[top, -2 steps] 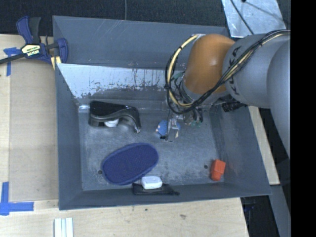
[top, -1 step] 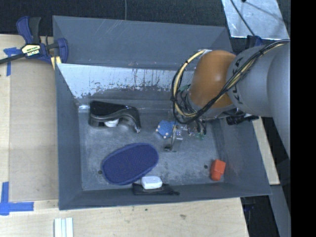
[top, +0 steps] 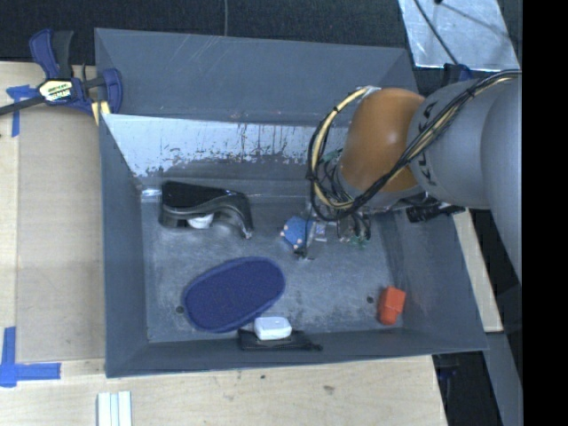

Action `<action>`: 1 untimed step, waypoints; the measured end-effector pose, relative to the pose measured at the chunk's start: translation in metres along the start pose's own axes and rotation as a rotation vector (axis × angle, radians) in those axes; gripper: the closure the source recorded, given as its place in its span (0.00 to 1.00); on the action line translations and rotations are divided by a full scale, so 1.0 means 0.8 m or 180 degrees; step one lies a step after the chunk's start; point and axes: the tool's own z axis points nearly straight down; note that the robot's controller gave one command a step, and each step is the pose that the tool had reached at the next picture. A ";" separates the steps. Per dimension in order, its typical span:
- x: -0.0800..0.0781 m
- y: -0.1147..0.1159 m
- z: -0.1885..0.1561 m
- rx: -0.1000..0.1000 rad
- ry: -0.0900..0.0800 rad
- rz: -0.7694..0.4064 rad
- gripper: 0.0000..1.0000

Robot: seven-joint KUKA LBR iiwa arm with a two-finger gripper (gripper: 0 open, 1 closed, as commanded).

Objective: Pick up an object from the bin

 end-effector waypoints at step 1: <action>-0.023 -0.015 -0.164 -0.0002 -0.0023 -0.0001 1.00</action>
Offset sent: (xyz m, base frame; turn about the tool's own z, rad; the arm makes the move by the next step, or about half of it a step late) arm 0.0126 -0.0137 0.1253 -0.0007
